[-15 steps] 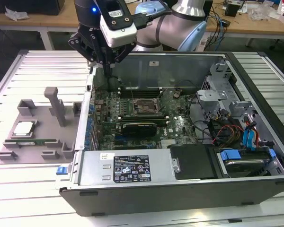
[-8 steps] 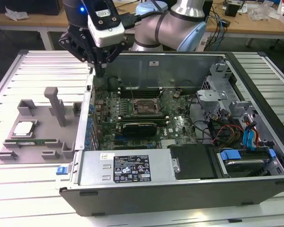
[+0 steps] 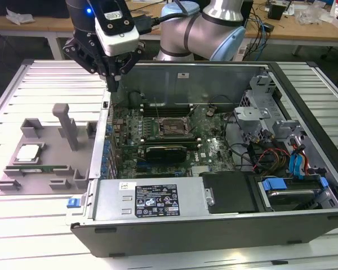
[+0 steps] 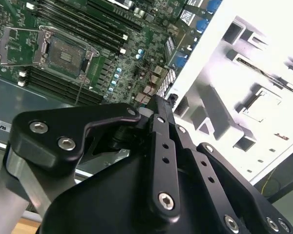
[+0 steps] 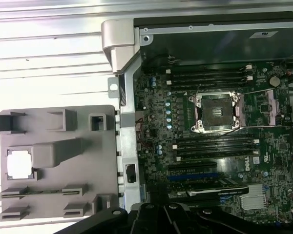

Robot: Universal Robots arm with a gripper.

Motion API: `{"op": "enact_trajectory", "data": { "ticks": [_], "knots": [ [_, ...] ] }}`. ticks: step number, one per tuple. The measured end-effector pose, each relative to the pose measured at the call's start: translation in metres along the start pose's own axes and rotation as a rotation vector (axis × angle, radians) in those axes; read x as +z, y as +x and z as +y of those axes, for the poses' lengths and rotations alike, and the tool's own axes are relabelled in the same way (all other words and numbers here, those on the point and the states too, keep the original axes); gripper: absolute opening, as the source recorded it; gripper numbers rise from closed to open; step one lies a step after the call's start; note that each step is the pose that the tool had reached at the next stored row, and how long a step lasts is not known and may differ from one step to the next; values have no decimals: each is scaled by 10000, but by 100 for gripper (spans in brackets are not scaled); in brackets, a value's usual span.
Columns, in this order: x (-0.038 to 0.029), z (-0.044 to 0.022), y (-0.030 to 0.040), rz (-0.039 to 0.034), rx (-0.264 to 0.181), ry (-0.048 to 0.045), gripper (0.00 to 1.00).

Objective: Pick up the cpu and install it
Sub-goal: 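Reach for the cpu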

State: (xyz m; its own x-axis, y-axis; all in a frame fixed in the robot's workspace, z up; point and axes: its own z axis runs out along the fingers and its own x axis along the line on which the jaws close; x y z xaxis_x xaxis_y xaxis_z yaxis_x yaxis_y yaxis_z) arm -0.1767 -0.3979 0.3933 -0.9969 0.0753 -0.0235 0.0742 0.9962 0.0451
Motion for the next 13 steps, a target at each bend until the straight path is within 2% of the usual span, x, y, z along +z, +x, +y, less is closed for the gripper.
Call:
{"op": "enact_trajectory", "data": {
  "ticks": [13],
  "knots": [
    [-5, -4, 208, 1, 1, 0, 11]
  ]
}}
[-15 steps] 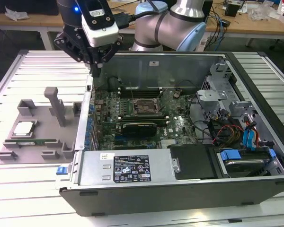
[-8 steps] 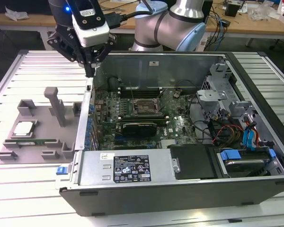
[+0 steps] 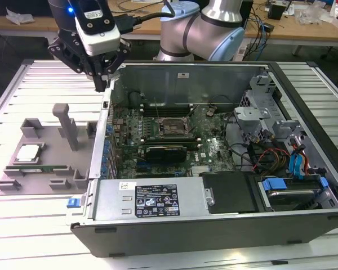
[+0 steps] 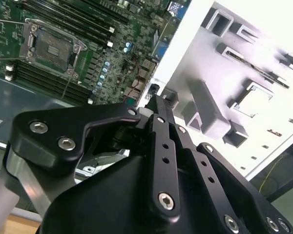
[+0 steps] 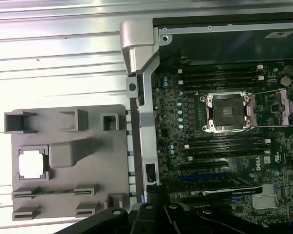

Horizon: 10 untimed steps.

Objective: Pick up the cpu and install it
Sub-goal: 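Reach for the cpu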

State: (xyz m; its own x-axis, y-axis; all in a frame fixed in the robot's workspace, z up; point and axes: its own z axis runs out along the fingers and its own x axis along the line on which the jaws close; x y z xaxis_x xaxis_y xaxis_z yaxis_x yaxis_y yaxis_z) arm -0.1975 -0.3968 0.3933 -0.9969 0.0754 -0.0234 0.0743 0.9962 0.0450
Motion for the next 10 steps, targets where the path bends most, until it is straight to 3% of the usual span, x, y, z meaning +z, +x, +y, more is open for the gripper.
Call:
{"op": "enact_trajectory", "data": {
  "ticks": [10],
  "knots": [
    [-4, 2, 211, -1, -1, 0, 11]
  ]
}}
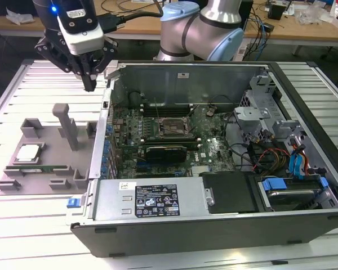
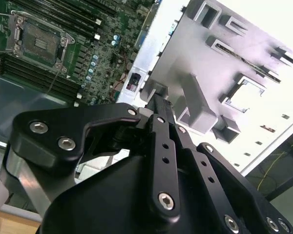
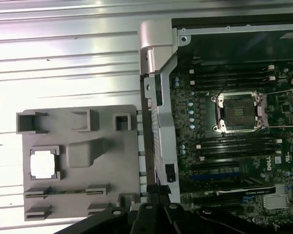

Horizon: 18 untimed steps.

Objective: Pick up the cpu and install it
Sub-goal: 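Reach for the cpu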

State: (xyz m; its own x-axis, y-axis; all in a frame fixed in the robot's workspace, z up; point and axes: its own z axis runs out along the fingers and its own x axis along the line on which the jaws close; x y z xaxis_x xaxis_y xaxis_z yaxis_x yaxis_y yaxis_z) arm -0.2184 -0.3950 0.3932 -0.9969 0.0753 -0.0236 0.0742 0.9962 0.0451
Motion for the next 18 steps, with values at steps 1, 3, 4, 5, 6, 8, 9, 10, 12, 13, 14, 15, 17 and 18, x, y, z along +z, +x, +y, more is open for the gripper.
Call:
{"op": "enact_trajectory", "data": {
  "ticks": [1, 3, 4, 5, 6, 8, 9, 10, 12, 13, 14, 15, 17, 18],
  "knots": [
    [-1, 1, 30, 1, 0, 0, 11],
    [-1, 2, 59, 1, 0, -1, 11],
    [-2, 3, 79, 1, 1, 0, 11],
    [-2, 3, 95, 0, 1, 0, 11],
    [-3, 3, 105, 1, 0, 0, 11],
    [-3, 5, 145, 1, 1, 0, 11],
    [-4, 5, 165, 1, -1, 0, 11],
    [-4, 6, 181, 0, 0, -1, 11],
    [-5, 7, 204, 1, 0, 0, 11],
    [-5, 9, 224, 0, 0, 0, 11],
    [-5, 10, 241, 1, 0, 0, 11],
    [-6, 10, 256, 1, 0, 0, 11],
    [-6, 11, 278, 0, 0, -1, 11],
    [-6, 11, 286, 1, 0, 0, 11]
  ]
}}
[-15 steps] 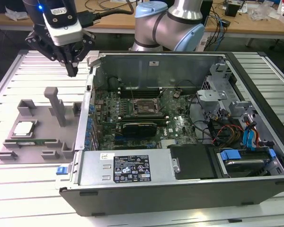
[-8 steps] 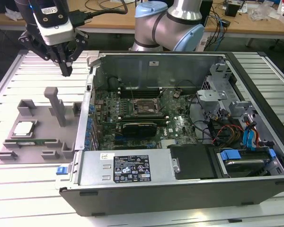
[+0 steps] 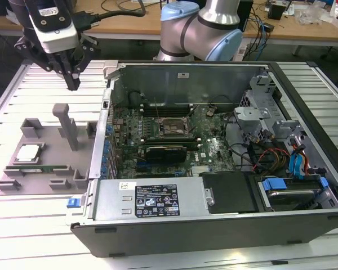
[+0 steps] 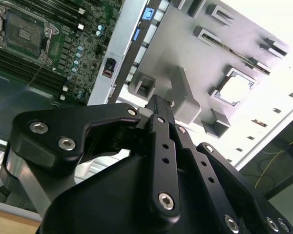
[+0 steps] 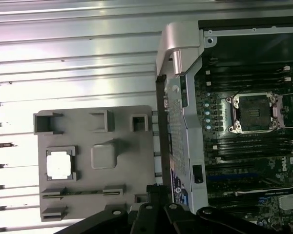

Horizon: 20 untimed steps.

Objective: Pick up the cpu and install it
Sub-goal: 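Reach for the cpu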

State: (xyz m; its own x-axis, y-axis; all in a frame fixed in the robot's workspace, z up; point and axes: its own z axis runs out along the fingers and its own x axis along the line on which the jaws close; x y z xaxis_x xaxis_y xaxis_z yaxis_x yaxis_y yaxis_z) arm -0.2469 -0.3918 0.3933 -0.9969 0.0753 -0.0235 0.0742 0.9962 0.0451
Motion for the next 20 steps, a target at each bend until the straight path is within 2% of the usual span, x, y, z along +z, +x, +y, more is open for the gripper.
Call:
{"op": "enact_trajectory", "data": {
  "ticks": [12, 17, 20],
  "knots": [
    [5, 2, 215, -8, 0, -1, 11],
    [11, 2, 320, -18, -1, -1, 11],
    [23, 2, 409, -26, -1, -2, 11]
  ]
}}
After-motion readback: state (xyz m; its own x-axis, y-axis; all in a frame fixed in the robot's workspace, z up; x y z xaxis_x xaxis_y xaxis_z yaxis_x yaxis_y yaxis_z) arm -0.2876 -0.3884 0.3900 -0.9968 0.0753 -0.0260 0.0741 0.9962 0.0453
